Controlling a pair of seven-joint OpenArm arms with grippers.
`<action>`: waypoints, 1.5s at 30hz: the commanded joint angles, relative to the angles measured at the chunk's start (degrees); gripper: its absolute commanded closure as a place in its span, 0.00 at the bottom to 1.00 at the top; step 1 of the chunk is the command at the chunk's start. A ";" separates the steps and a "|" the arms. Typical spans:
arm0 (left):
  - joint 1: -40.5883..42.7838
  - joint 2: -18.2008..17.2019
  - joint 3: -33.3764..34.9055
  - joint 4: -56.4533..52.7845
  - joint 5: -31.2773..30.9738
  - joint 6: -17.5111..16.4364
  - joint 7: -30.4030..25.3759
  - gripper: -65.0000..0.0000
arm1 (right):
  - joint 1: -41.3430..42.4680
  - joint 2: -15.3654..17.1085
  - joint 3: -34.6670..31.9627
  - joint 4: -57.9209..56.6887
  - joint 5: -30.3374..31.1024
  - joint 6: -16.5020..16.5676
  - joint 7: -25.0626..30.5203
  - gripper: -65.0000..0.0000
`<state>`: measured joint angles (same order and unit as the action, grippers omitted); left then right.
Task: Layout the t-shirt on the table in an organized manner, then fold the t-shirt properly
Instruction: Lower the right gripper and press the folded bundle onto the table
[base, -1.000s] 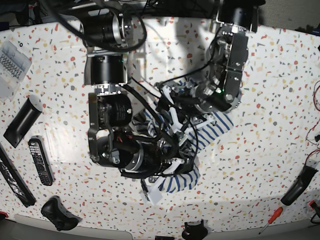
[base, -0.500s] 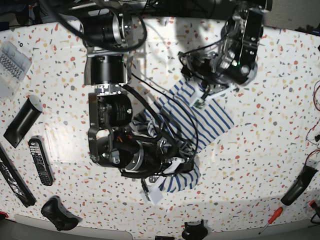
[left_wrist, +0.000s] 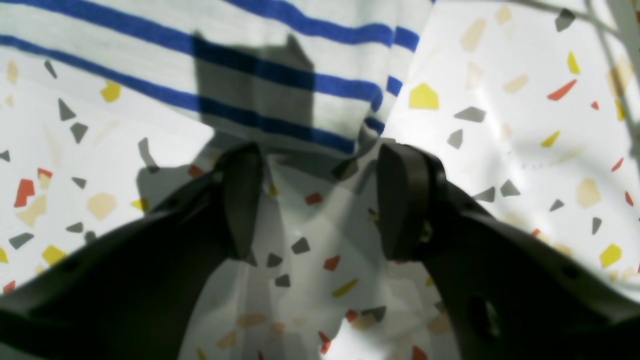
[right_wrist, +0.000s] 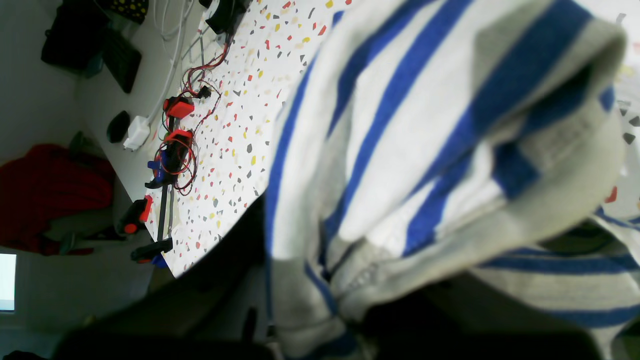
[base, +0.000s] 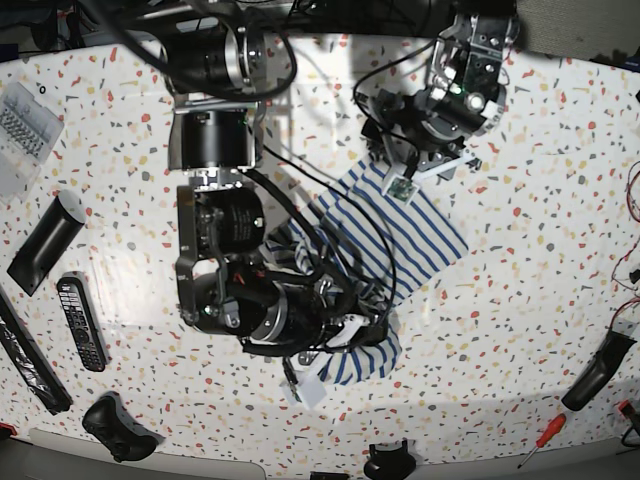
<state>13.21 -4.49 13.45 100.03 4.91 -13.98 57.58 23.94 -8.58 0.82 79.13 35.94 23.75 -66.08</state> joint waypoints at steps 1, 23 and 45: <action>0.24 -0.31 -0.33 0.20 1.25 0.76 -0.63 0.48 | 1.79 -0.42 -0.55 1.01 1.49 0.26 1.09 1.00; -0.04 -0.26 -0.22 0.20 -5.25 0.74 -3.21 0.48 | 1.07 -0.42 -20.26 0.83 -4.57 -0.20 10.08 1.00; -0.02 -0.28 -0.22 0.20 -5.25 0.74 -2.75 0.48 | 0.68 -0.42 -29.68 0.83 -6.86 -0.17 16.20 0.54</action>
<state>13.47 -4.78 13.39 99.85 -0.01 -13.52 54.22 22.85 -8.40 -28.91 79.11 28.29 23.29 -51.46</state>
